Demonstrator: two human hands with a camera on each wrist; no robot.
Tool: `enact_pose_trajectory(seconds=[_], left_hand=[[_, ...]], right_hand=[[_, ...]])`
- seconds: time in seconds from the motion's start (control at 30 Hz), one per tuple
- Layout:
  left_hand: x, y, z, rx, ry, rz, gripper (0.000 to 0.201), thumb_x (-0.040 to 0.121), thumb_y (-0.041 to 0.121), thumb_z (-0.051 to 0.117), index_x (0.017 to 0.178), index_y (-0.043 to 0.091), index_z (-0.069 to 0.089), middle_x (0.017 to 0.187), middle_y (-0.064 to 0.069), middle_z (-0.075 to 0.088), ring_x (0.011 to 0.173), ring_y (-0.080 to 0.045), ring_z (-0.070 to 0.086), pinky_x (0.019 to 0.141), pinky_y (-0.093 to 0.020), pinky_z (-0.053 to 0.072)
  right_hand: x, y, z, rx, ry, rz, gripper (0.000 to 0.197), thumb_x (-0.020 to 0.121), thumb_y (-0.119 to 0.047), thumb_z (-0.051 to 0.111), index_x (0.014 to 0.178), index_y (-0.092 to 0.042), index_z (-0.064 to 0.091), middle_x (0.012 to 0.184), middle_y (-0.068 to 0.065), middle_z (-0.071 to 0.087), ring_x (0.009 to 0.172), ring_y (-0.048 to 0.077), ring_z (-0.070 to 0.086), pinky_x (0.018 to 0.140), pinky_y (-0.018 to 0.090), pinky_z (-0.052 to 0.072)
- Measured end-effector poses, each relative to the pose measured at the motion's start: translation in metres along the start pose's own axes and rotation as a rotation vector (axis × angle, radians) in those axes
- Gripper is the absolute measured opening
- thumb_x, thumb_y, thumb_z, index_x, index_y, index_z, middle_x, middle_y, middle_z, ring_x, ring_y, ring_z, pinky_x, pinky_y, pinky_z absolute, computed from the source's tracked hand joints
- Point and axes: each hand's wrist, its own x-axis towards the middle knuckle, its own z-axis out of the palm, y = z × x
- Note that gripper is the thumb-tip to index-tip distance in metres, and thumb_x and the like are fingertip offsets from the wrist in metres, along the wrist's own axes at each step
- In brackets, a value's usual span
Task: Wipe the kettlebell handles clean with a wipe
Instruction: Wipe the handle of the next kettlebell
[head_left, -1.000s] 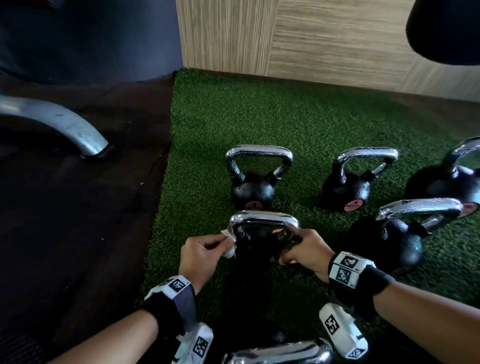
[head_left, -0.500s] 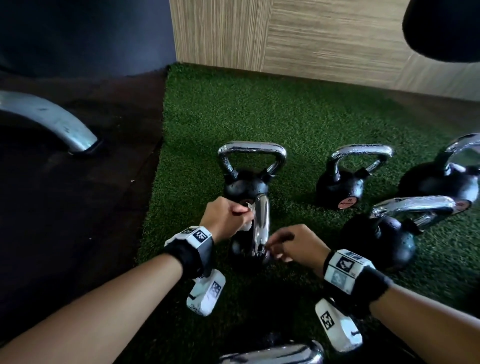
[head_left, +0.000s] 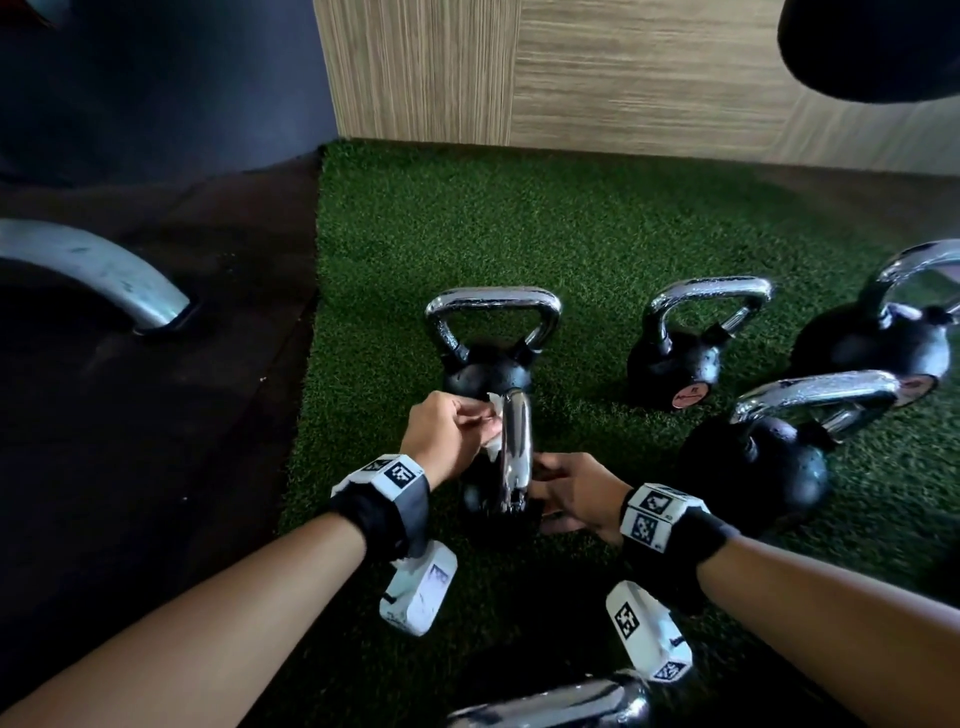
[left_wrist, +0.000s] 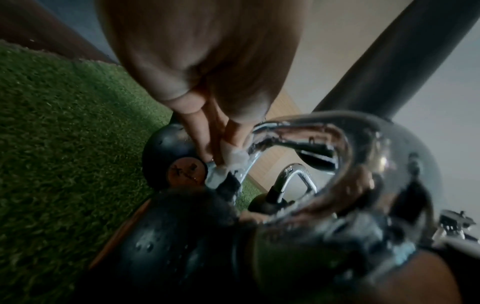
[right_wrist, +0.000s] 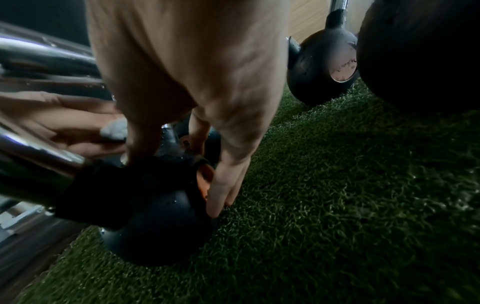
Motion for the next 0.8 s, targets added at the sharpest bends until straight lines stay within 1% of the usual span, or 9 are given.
enact_pose_trajectory(seconds=[0.03, 0.1, 0.17, 0.3, 0.43, 0.57, 0.67, 0.73, 0.8], left_hand=[[0.002, 0.001, -0.002, -0.018, -0.021, 0.01, 0.021, 0.085, 0.022, 0.083, 0.105, 0.018, 0.081, 0.102, 0.0, 0.08, 0.095, -0.001, 0.07, 0.082, -0.006, 0.052], [0.004, 0.007, -0.006, -0.13, -0.059, 0.035, 0.024, 0.087, 0.016, 0.081, 0.111, 0.014, 0.079, 0.107, -0.004, 0.079, 0.099, -0.013, 0.074, 0.094, -0.03, 0.059], [0.0, 0.013, -0.011, -0.282, -0.081, 0.028, 0.023, 0.09, 0.009, 0.076, 0.112, 0.014, 0.078, 0.109, -0.004, 0.079, 0.099, -0.019, 0.075, 0.094, -0.04, 0.06], [-0.007, 0.012, -0.022, -0.265, -0.21, 0.115, 0.021, 0.087, 0.015, 0.08, 0.106, 0.024, 0.081, 0.1, 0.01, 0.08, 0.099, -0.007, 0.075, 0.088, -0.019, 0.057], [-0.005, 0.021, -0.029, -0.375, -0.223, 0.036, 0.021, 0.084, 0.011, 0.083, 0.105, 0.014, 0.081, 0.097, -0.004, 0.081, 0.093, -0.018, 0.076, 0.09, -0.033, 0.06], [-0.023, 0.023, -0.031, -0.469, -0.281, -0.06, 0.017, 0.079, 0.003, 0.084, 0.089, 0.017, 0.082, 0.085, -0.007, 0.08, 0.075, -0.013, 0.074, 0.075, -0.025, 0.063], [-0.041, 0.018, -0.033, -0.464, -0.391, -0.084, 0.016, 0.075, 0.005, 0.087, 0.088, 0.012, 0.082, 0.079, -0.002, 0.078, 0.077, -0.013, 0.071, 0.077, -0.028, 0.064], [-0.048, 0.018, -0.033, -0.448, -0.366, -0.042, 0.017, 0.076, 0.004, 0.087, 0.09, 0.011, 0.081, 0.077, 0.0, 0.077, 0.077, -0.012, 0.07, 0.079, -0.029, 0.063], [-0.053, 0.016, -0.032, -0.496, -0.301, -0.057, 0.016, 0.075, 0.004, 0.087, 0.087, 0.013, 0.081, 0.079, -0.003, 0.078, 0.075, -0.011, 0.072, 0.072, -0.025, 0.063]], right_hand=[[-0.001, -0.001, 0.0, 0.004, -0.004, -0.006, 0.028, 0.088, -0.019, 0.075, 0.116, -0.022, 0.07, 0.112, 0.011, 0.076, 0.1, 0.028, 0.073, 0.095, 0.049, 0.056], [-0.002, -0.001, -0.001, 0.013, -0.011, -0.03, 0.03, 0.087, -0.02, 0.076, 0.116, -0.021, 0.071, 0.116, 0.016, 0.073, 0.095, 0.027, 0.07, 0.087, 0.046, 0.058], [-0.004, 0.0, -0.001, 0.013, -0.007, -0.049, 0.034, 0.085, -0.022, 0.078, 0.118, -0.021, 0.071, 0.118, 0.02, 0.071, 0.093, 0.028, 0.067, 0.091, 0.051, 0.057], [-0.006, 0.001, -0.002, 0.02, -0.02, -0.055, 0.038, 0.084, -0.022, 0.079, 0.121, -0.02, 0.07, 0.119, 0.021, 0.07, 0.093, 0.028, 0.067, 0.1, 0.06, 0.05], [-0.006, -0.001, 0.0, 0.009, -0.021, -0.067, 0.034, 0.086, -0.025, 0.078, 0.118, -0.019, 0.071, 0.106, 0.012, 0.075, 0.088, 0.023, 0.069, 0.096, 0.051, 0.054], [-0.007, 0.002, 0.0, 0.04, -0.021, -0.07, 0.032, 0.085, -0.023, 0.078, 0.116, -0.02, 0.073, 0.102, 0.007, 0.076, 0.085, 0.021, 0.071, 0.092, 0.046, 0.057], [-0.008, 0.005, -0.004, 0.055, -0.027, -0.07, 0.03, 0.087, -0.02, 0.077, 0.117, -0.019, 0.072, 0.101, 0.011, 0.075, 0.088, 0.024, 0.068, 0.088, 0.041, 0.058], [-0.01, 0.003, -0.001, 0.049, -0.009, -0.068, 0.03, 0.087, -0.021, 0.077, 0.117, -0.019, 0.073, 0.099, 0.01, 0.072, 0.088, 0.026, 0.064, 0.086, 0.043, 0.054], [-0.01, 0.002, 0.003, 0.057, 0.017, -0.068, 0.033, 0.087, -0.02, 0.076, 0.12, -0.016, 0.071, 0.098, 0.011, 0.068, 0.084, 0.027, 0.06, 0.077, 0.041, 0.051]])
